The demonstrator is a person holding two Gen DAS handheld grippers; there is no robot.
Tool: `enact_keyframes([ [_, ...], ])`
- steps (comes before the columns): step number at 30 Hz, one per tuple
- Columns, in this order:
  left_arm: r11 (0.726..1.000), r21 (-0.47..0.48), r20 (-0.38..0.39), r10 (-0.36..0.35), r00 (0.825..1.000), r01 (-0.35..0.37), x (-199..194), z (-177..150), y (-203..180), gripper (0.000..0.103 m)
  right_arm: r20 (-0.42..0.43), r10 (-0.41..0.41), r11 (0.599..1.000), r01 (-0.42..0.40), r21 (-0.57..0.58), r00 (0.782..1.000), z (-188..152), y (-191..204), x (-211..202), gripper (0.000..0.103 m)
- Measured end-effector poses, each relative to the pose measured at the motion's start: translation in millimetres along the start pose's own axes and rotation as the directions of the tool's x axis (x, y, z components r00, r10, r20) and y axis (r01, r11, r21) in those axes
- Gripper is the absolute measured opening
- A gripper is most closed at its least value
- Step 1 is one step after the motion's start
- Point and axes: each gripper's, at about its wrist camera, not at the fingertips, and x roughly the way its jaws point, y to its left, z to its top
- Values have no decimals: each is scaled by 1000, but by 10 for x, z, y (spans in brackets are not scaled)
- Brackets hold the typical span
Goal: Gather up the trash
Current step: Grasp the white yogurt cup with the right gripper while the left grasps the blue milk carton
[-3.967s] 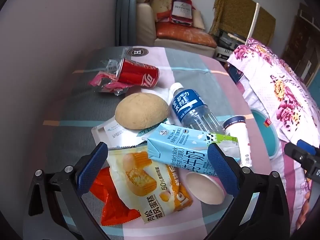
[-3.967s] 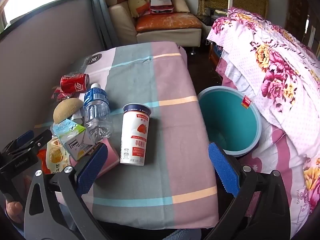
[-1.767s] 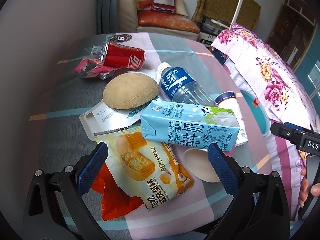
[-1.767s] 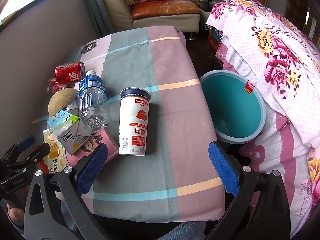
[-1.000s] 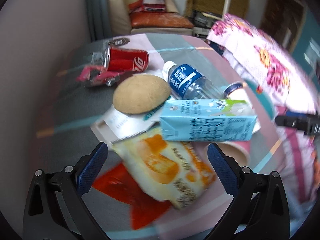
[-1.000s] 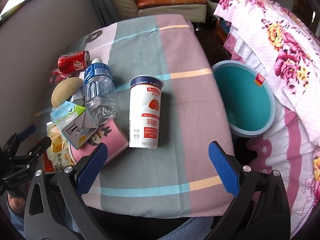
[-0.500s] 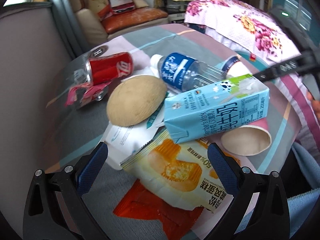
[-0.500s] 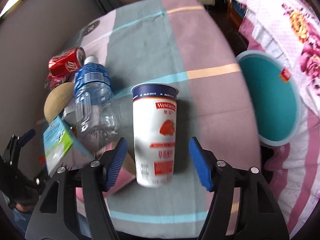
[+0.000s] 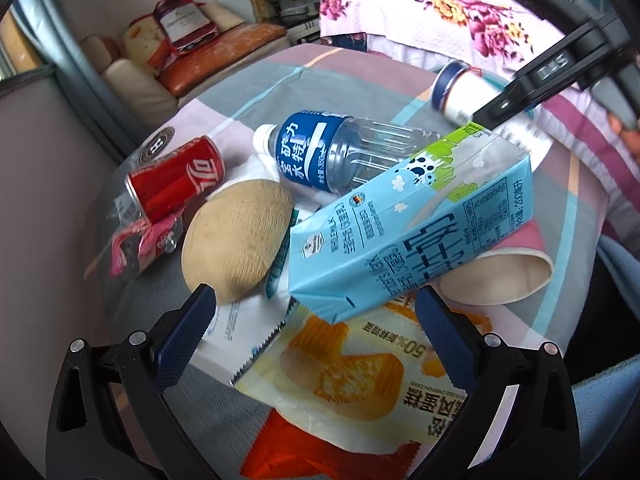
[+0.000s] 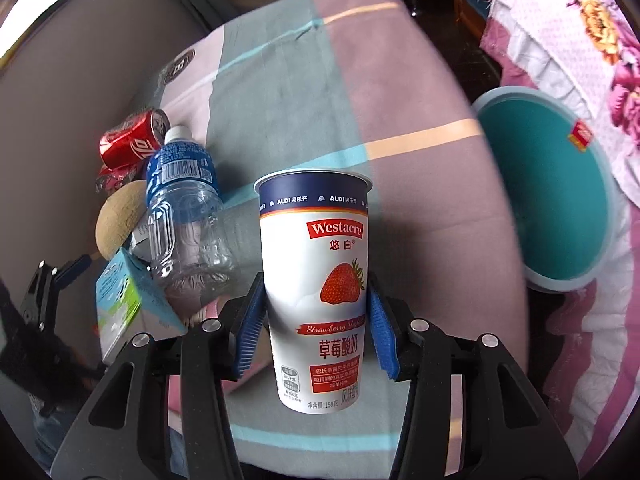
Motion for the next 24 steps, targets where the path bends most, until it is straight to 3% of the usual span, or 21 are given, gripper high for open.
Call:
enact_keyframes([
  [5, 999, 47, 11, -9, 1000, 8, 45, 26, -27, 100, -55, 24, 999, -22, 34, 998, -233, -72, -94, 46],
  [8, 995, 95, 19, -17, 1000, 15, 61, 33, -94, 100, -90, 77, 995, -71, 66, 993, -368, -68, -21, 46],
  [15, 972, 235, 33, 14, 999, -22, 118, 35, -316, 99, -58, 114, 991, -109, 82, 992, -267, 15, 55, 46],
  [18, 968, 252, 42, -2, 999, -9, 124, 53, -323, 78, -58, 120, 990, -116, 77, 991, -230, -1, 65, 46],
  [20, 973, 212, -1, -88, 996, 87, 135, 107, -250, 48, -66, 139, 987, -133, 88, 988, -223, -52, 68, 46],
  [24, 970, 140, -24, -198, 980, 199, 129, 148, -201, 43, -56, 143, 986, -137, 98, 988, -195, -120, 65, 46],
])
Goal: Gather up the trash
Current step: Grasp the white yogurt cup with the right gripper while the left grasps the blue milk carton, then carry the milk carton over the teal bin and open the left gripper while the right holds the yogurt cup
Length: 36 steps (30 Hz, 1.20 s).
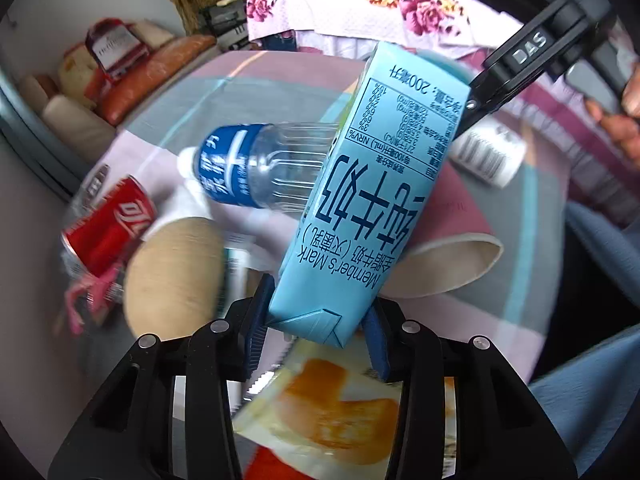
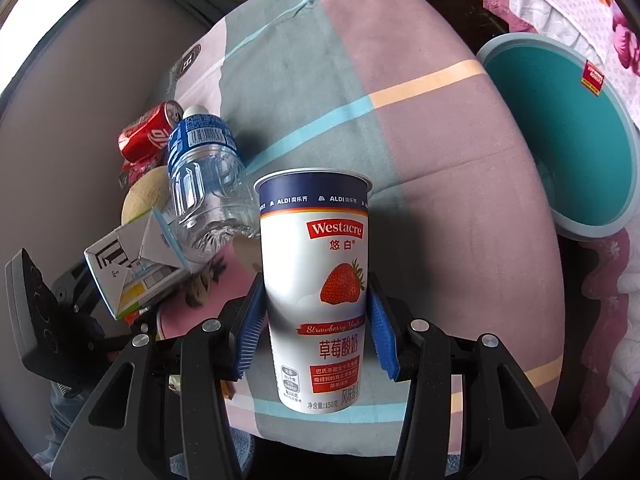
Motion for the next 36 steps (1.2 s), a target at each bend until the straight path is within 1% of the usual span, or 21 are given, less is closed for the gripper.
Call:
enact_keyframes([
  [2, 997, -39, 2, -73, 997, 73, -17, -9, -11, 43, 3, 2, 1000, -2, 4, 1000, 15, -30, -10, 46],
  [3, 994, -52, 3, -96, 995, 96, -22, -16, -30, 43, 3, 3, 1000, -3, 3, 1000, 17, -34, -10, 46],
  [4, 992, -66, 1, -112, 994, 112, -27, -24, -29, 43, 0, 8, 1000, -8, 3, 1000, 15, -43, -7, 46],
  [8, 973, -181, 0, -149, 989, 146, -42, -13, 79, 43, -6, 19, 1000, -19, -2, 1000, 27, -42, 34, 46],
  [9, 971, -192, 6, -143, 990, 142, -58, 12, 93, 44, -7, 23, 1000, -23, -2, 1000, 26, -45, 40, 46],
  [11, 975, -184, 19, -123, 992, 124, -92, 62, 74, 58, -8, 30, 1000, -30, -7, 1000, 15, -45, 45, 46],
  [13, 978, -173, 15, -113, 993, 114, -63, 107, 51, 58, -9, 35, 999, -35, -11, 999, 10, -36, 53, 46],
  [16, 976, -182, 0, -120, 993, 118, 13, 131, 35, 58, -2, 30, 999, -30, -22, 1000, -10, -32, 36, 46],
  [18, 971, -203, -5, -130, 991, 127, 58, 125, 39, 56, 1, 33, 999, -33, -20, 999, -17, -38, 27, 46],
  [20, 967, -223, -1, -124, 992, 121, 44, 120, 40, 46, 9, 35, 999, -35, -16, 999, -17, -48, 3, 46],
  [22, 960, -258, 21, -107, 994, 109, -70, 96, 86, 41, 17, 40, 999, -40, -15, 999, -14, -49, -21, 46],
  [25, 946, -311, 68, -76, 995, 93, -291, 69, 168, 40, 39, 50, 999, -49, -19, 998, -3, -51, -90, 46],
  [28, 922, -379, 114, -41, 993, 81, -513, 51, 254, 40, 43, 58, 998, -57, -22, 997, 15, -42, -88, 46],
  [32, 901, -430, 136, 3, 991, 57, -700, 135, 240, 40, 46, 73, 997, -72, -22, 996, 27, -54, -95, 46],
  [34, 894, -445, 135, 0, 991, 60, -723, 199, 217, 40, 60, 76, 997, -75, -23, 995, 39, -64, -144, 46],
  [36, 884, -461, 133, -19, 991, 79, -708, 316, 177, 40, 88, 85, 996, -83, -20, 992, 63, -112, -242, 46],
])
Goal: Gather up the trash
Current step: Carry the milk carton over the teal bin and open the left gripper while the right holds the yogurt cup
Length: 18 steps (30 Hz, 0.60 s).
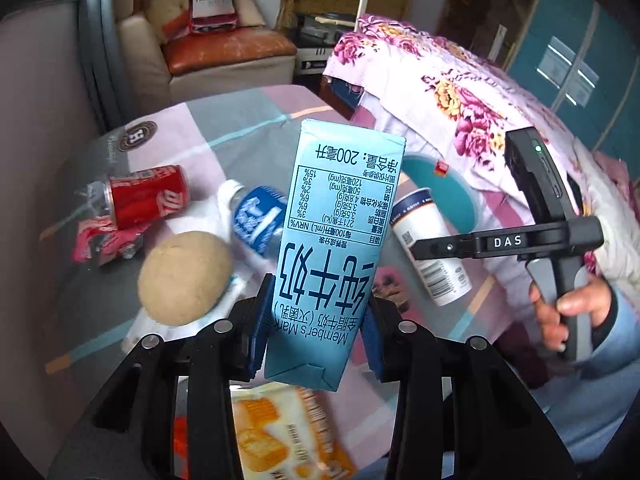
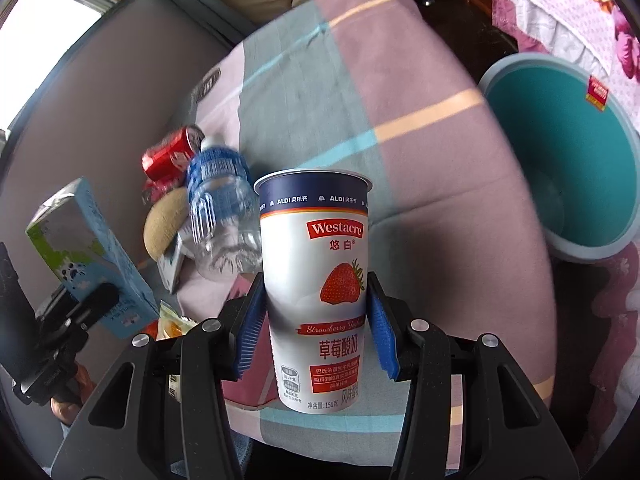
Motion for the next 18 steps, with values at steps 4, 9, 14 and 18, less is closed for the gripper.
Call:
enact_keyframes([
  [4, 999, 0, 0, -44, 999, 44, 124, 189, -280, 40, 91, 0, 999, -4, 42, 996, 106, -222, -315, 46],
  [9, 995, 53, -8, -80, 997, 80, 304, 424, -722, 40, 215, -61, 993, 38, 111, 975, 198, -647, -750, 46],
  [14, 991, 65, -57, -110, 992, 114, 691, 726, -1117, 40, 313, -134, 976, 70, 207, 940, 206, -1195, -1099, 46],
  [18, 989, 84, -121, -111, 986, 122, 1099, 914, -1430, 40, 349, -176, 962, 85, 260, 921, 207, -1501, -1208, 46],
])
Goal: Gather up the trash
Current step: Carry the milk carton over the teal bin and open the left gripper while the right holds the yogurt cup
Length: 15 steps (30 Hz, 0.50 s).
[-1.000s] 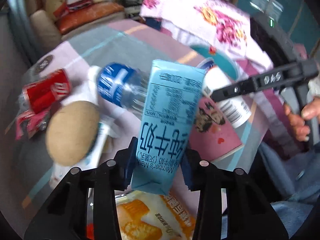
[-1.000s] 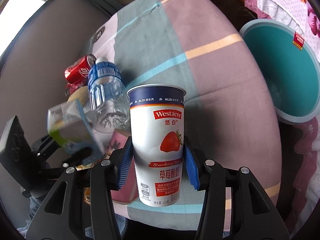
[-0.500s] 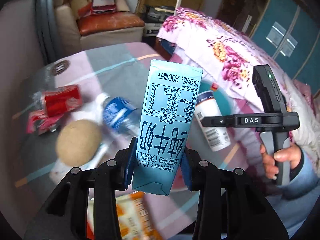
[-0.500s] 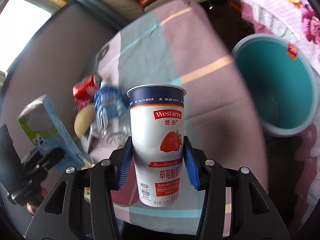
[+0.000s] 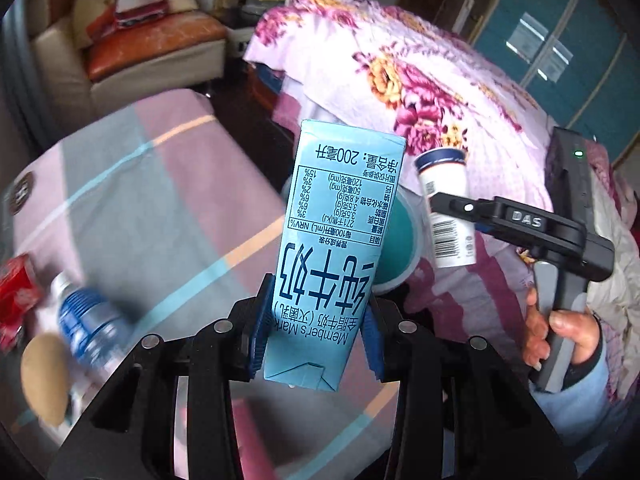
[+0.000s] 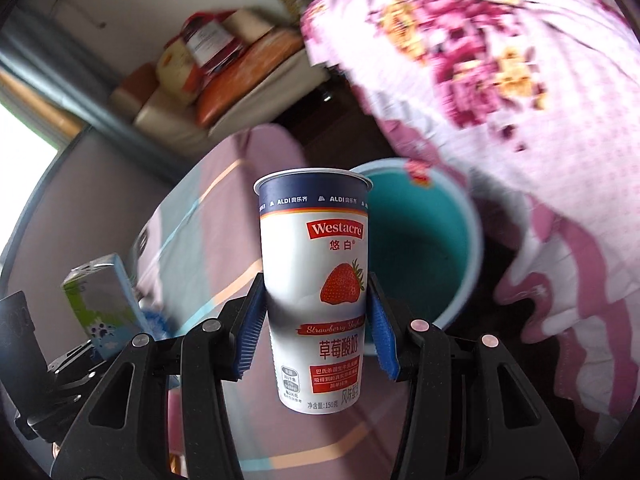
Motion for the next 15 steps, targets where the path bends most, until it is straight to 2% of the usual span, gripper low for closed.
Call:
enact_keyframes([
  [8, 999, 34, -116, -19, 993, 23, 771, 314, -370, 40, 0, -38, 998, 38, 51, 999, 151, -398, 99, 46],
  [15, 999, 29, -169, -25, 985, 31, 1144, 380, -508, 41, -1, -60, 997, 60, 55, 998, 255, -526, 193, 46],
])
